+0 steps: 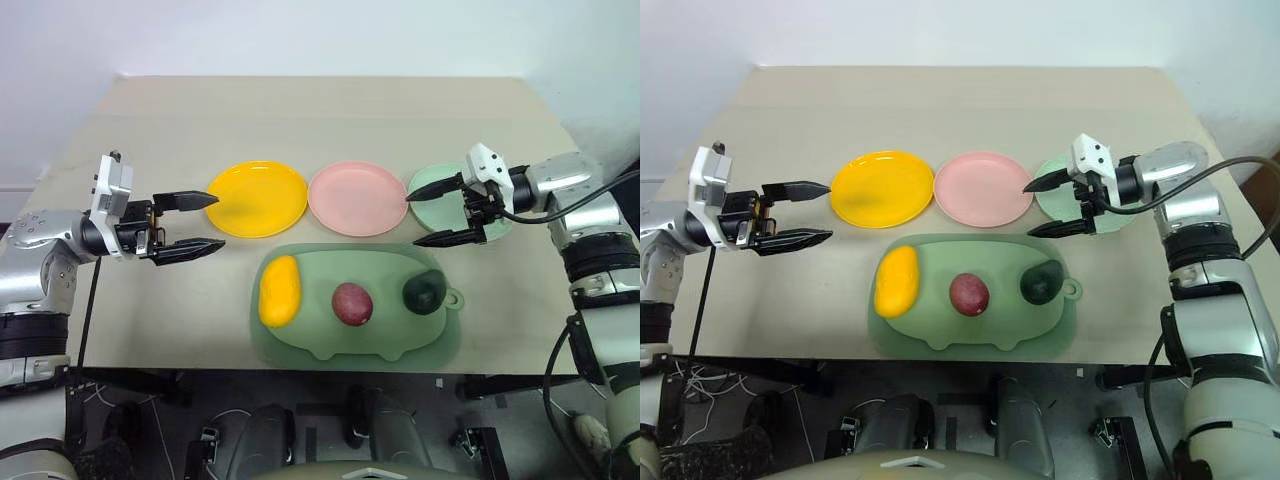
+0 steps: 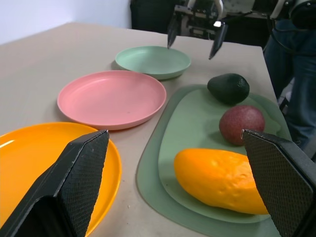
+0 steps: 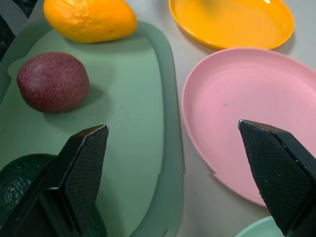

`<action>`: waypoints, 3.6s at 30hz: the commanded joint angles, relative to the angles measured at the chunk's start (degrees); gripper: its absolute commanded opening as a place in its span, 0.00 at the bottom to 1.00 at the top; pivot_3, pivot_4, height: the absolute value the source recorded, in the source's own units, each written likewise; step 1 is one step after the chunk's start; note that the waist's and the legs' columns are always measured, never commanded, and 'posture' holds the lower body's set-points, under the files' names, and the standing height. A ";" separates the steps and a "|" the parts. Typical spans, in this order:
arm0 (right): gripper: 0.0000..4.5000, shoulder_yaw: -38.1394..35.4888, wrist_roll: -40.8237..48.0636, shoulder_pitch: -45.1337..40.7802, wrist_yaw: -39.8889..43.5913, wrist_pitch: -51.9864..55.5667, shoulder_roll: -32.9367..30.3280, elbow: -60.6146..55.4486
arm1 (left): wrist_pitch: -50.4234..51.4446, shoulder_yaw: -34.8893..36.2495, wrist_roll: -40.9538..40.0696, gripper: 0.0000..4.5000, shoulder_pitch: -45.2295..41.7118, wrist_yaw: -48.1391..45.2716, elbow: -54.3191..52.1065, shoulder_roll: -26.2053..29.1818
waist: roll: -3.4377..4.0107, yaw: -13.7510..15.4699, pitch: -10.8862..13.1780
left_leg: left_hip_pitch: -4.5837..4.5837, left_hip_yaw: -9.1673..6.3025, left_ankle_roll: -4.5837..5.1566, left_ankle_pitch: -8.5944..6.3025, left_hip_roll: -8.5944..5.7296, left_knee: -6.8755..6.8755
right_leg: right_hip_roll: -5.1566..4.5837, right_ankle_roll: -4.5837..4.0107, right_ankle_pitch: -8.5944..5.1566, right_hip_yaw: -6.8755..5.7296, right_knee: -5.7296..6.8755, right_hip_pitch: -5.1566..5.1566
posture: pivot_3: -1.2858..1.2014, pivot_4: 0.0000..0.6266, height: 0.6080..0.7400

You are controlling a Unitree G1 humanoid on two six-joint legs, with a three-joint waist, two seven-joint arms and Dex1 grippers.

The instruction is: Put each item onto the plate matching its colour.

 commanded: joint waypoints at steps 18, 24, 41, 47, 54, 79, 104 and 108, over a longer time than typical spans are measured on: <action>0.99 -4.04 -2.12 -2.59 -4.77 4.35 3.04 3.86 | 1.59 1.07 -0.37 1.00 -1.63 0.81 -2.55 0.81 | 0.05 0.08 0.03 | -0.01 0.01 0.00 0.00 0.00 0.01 | 0.00 0.00 0.00 0.01 0.01 0.00 | 0.52 0.24 1.00; 0.99 -4.23 -6.57 -1.79 -10.09 -2.52 3.89 4.66 | 0.78 -0.30 0.25 1.00 -3.86 -0.04 -0.58 0.25 | 0.06 -0.04 0.03 | -0.01 0.03 0.00 0.00 -0.01 0.01 | 0.00 0.00 0.00 0.03 0.01 -0.01 | 0.52 0.24 1.00; 0.99 -0.70 -6.39 -3.65 -0.02 1.31 -1.79 2.95 | -0.48 -0.95 1.77 1.00 -6.41 -1.03 2.52 -0.94 | 0.07 -0.05 0.05 | -0.01 0.04 0.02 -0.01 0.00 0.02 | 0.01 0.00 0.00 0.05 0.02 -0.02 | 0.52 0.24 1.00; 0.99 5.83 -1.98 -3.71 0.09 1.27 -6.83 -3.09 | -0.82 -1.71 2.30 1.00 -7.49 -1.55 3.70 -1.78 | 0.08 -0.03 0.06 | 0.00 0.06 0.02 -0.01 0.00 0.02 | 0.01 0.00 0.00 0.06 0.02 -0.03 | 0.52 0.24 1.00; 0.99 11.56 3.42 -2.25 0.09 1.73 -11.89 -13.63 | -1.17 -2.58 2.83 1.00 -8.49 -1.89 5.15 -2.96 | 0.07 0.01 0.06 | -0.01 0.07 0.02 -0.01 0.00 0.02 | 0.02 0.00 0.00 0.08 0.03 -0.06 | 0.52 0.24 1.00; 0.99 9.34 -4.98 9.48 0.01 -8.90 -11.08 -27.17 | -1.23 -2.53 3.86 1.00 -9.72 -2.81 6.58 -2.85 | 0.02 0.13 0.07 | -0.01 0.08 0.04 -0.03 -0.01 0.07 | 0.02 0.01 0.00 0.08 0.03 -0.05 | 0.52 0.24 1.00; 0.99 18.54 7.69 0.54 0.09 -0.55 -15.46 -29.48 | -0.49 -1.90 3.17 1.00 -8.14 -2.60 5.22 -2.58 | 0.02 0.16 0.07 | -0.01 0.09 0.06 -0.04 0.00 0.10 | 0.04 0.00 0.00 0.11 0.02 -0.04 | 0.52 0.24 1.00; 0.99 21.77 9.22 -1.13 0.09 -3.85 -17.18 -30.13 | -0.45 -1.80 3.24 1.00 -8.02 -2.58 5.21 -2.35 | 0.02 0.12 0.08 | -0.01 0.10 0.07 -0.05 0.01 0.09 | 0.05 0.00 0.00 0.12 0.02 -0.05 | 0.52 0.24 1.00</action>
